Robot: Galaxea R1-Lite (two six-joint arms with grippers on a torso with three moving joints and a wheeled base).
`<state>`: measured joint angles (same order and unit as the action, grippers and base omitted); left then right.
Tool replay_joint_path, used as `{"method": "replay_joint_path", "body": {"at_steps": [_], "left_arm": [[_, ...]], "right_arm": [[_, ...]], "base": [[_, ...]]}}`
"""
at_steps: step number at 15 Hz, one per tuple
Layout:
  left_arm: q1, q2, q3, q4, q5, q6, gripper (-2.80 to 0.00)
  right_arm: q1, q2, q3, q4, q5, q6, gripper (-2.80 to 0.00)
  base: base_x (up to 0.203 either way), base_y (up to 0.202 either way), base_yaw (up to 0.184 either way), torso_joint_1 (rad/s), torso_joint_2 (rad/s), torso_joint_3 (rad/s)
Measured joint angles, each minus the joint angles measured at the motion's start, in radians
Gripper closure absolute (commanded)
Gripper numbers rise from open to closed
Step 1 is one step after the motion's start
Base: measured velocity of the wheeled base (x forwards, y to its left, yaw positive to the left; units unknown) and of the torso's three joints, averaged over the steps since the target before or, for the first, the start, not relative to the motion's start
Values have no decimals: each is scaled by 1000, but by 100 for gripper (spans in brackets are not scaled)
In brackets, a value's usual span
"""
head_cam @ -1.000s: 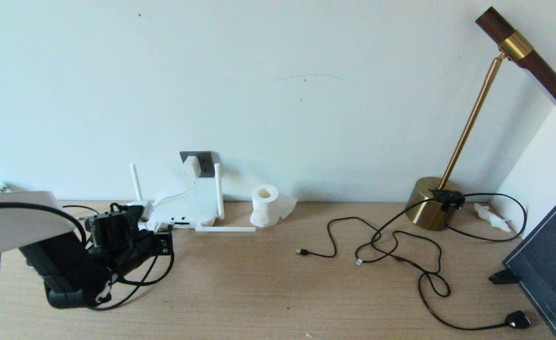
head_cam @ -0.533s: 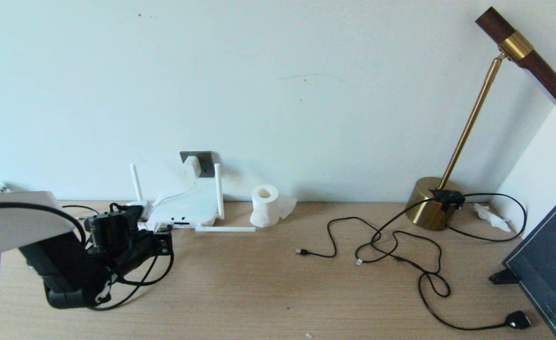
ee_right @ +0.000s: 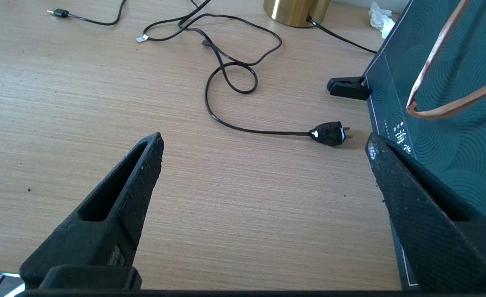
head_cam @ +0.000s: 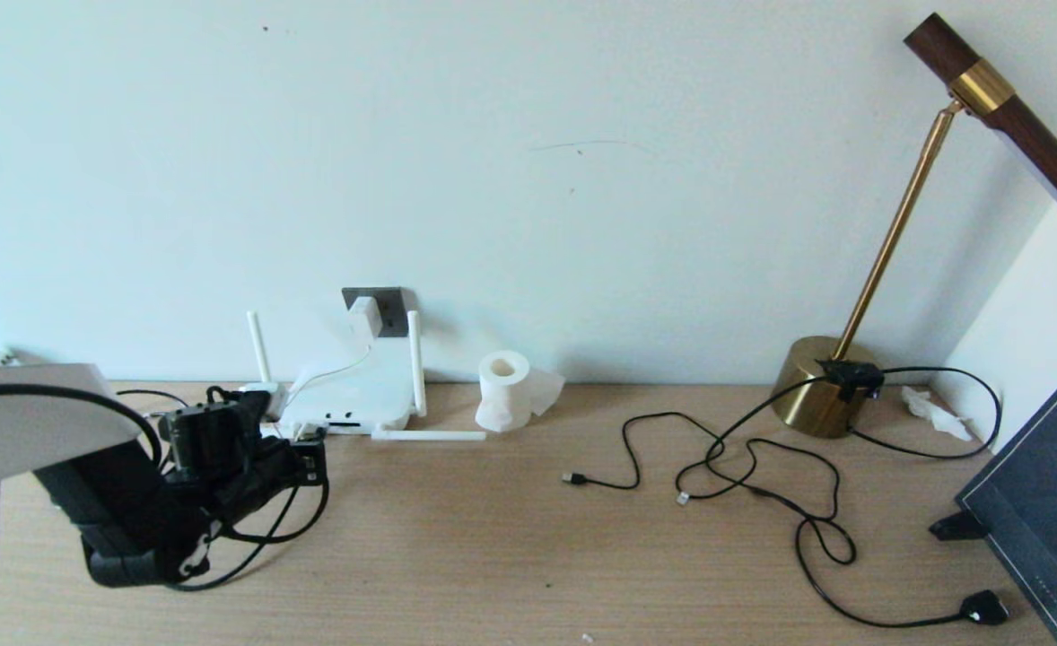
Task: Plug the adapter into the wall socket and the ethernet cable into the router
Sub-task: Plug cable into router interface
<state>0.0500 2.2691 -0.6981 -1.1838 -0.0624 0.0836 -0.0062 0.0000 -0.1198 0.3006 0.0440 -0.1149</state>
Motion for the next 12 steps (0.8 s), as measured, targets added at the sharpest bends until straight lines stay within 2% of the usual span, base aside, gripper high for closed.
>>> {"method": "replay_joint_path", "body": {"at_steps": [12], "left_arm": [[5,0,-12,0,0,0,0]], "right_arm": [[0,0,0,0,0,1,-280]], "base": [[0,0,0,0,0,0]]}}
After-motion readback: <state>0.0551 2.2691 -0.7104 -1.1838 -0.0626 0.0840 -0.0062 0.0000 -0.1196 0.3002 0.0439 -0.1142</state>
